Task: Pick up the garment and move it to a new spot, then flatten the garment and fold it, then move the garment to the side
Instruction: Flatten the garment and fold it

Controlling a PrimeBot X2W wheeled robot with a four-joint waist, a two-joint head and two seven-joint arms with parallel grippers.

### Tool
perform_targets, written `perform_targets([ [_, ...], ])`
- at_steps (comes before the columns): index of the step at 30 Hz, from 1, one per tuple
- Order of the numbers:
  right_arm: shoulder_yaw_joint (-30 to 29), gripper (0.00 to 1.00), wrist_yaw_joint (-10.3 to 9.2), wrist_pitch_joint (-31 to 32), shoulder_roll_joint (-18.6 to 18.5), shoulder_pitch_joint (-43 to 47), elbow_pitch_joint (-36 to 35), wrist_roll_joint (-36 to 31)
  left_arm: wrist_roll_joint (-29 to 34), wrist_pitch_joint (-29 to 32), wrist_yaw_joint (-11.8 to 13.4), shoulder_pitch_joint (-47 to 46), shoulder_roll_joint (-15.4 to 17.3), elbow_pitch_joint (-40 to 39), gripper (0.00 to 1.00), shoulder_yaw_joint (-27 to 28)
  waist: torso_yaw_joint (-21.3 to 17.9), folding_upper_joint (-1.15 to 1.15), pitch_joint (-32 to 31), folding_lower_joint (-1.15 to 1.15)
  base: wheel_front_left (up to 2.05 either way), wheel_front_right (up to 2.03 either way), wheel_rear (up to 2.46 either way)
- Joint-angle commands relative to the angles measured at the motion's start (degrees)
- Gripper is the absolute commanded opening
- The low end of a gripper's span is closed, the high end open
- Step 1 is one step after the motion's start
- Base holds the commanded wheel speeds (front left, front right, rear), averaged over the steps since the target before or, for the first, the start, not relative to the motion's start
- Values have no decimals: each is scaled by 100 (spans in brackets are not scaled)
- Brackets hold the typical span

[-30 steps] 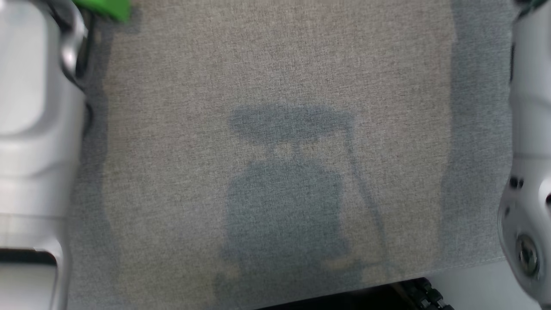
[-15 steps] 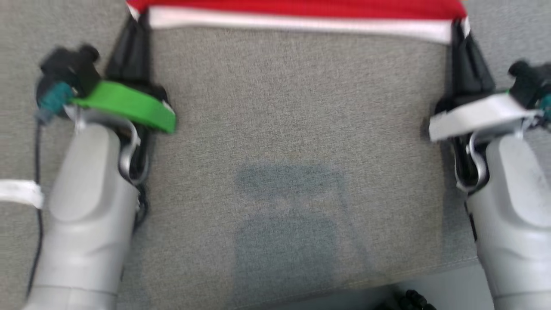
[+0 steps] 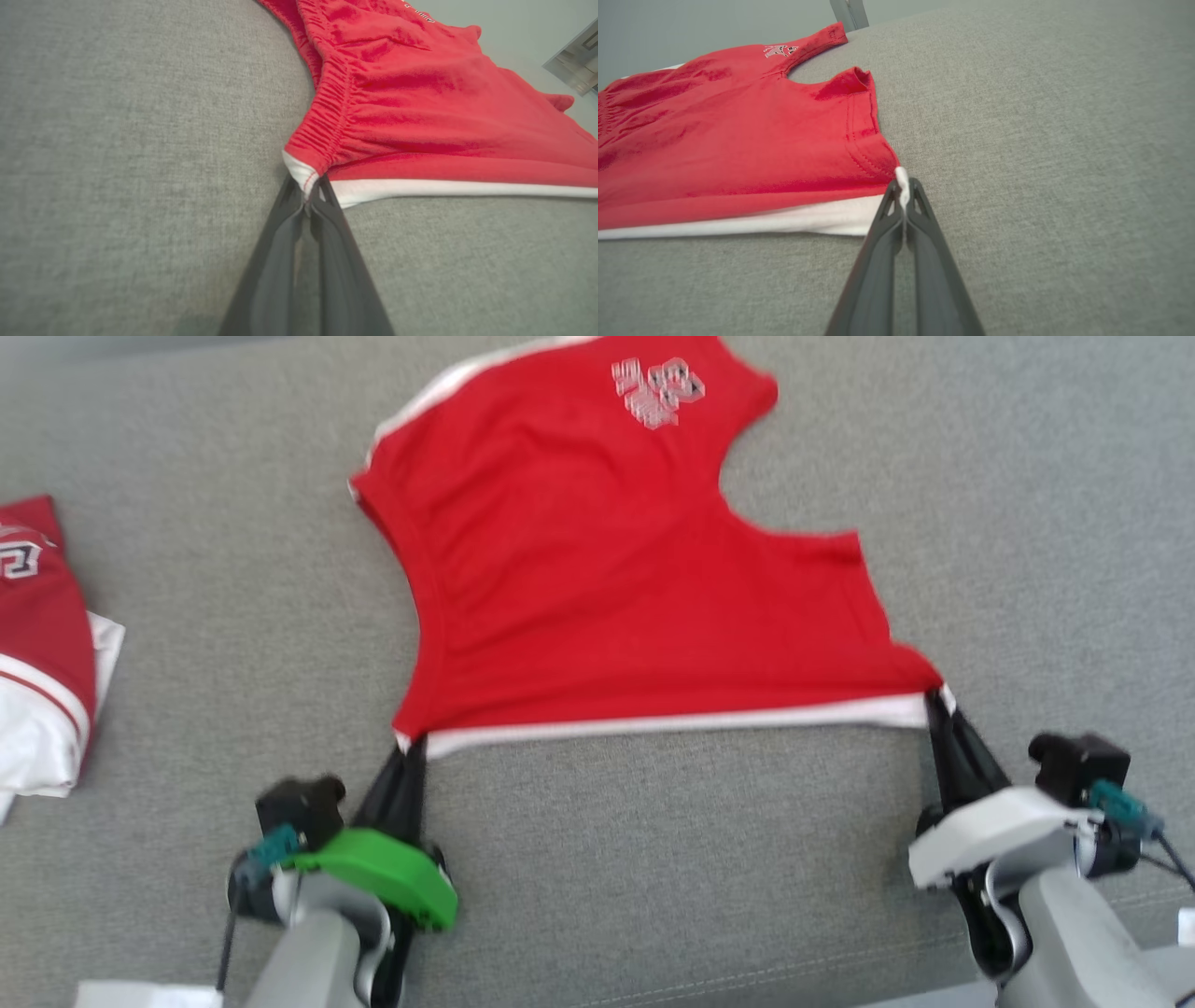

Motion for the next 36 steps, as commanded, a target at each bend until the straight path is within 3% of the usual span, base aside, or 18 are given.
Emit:
perform_targets([
  [1,-173,0,-111,-19,-217,258,82,78,-70,140,108,667,176,385,0,171,241,0,-1042,1,0,0,0],
  [11,173,0,-112,-26,-407,1253,172,340,-30,87,116,1727,132,306,0,305,242,0,-2093,1,0,0,0],
  [22,151,0,-114,-34,-494,1907,-170,492,-35,67,116,2071,127,65,0,397,455,0,-2285,1,0,0,0],
  [28,-81,0,-112,-39,-451,1214,-203,365,-495,67,115,1681,109,-390,0,-53,714,0,-2028,1,0,0,0],
  [36,-93,0,-107,-30,-589,-604,628,-233,-1063,68,102,505,76,-241,0,-467,1231,0,-1174,1,0,0,0],
])
